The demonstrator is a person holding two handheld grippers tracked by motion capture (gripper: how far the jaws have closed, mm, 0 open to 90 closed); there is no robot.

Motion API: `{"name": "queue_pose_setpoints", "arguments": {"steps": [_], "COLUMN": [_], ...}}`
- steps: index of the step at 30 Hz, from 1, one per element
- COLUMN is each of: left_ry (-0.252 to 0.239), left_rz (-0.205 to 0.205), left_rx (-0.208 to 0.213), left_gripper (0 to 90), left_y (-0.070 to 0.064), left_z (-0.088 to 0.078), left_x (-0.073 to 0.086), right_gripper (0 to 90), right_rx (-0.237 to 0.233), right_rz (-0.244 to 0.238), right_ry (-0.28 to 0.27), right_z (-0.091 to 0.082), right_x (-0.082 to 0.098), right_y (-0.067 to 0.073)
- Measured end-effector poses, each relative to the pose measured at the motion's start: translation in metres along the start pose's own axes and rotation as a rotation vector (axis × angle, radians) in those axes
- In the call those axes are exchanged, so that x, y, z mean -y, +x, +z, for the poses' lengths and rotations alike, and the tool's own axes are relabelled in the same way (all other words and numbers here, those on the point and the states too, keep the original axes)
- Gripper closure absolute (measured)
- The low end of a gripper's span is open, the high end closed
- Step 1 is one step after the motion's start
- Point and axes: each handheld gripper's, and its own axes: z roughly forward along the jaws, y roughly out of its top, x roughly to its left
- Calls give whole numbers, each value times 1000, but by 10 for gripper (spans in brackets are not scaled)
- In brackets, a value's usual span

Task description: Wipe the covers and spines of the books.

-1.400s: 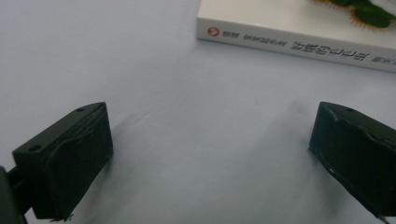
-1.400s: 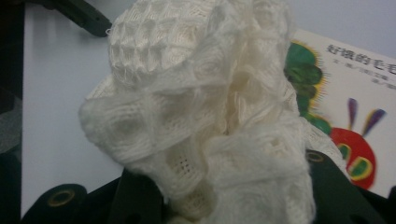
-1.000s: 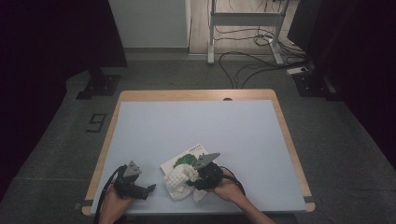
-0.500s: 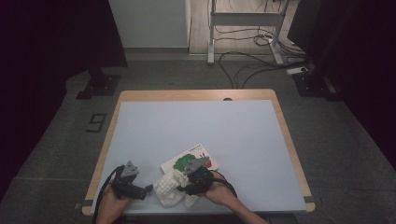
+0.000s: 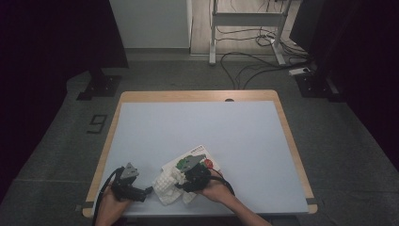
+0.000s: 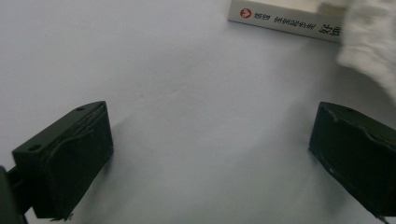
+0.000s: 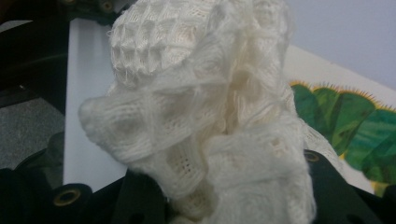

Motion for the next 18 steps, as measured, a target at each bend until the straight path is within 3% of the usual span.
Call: {"name": "queue_pose_setpoints", "arguments": {"steps": [18], "left_ry": [0], "left_rz": [0], "left_rx": [-1], "left_gripper": [0], "left_y": [0], "left_z": [0], "left_x": [0], "right_gripper": [620], "right_rx": [37], "right_rz": [0], "right_ry": [3], "right_z": [10], "right_x": [-11], "right_y": [-12]}}
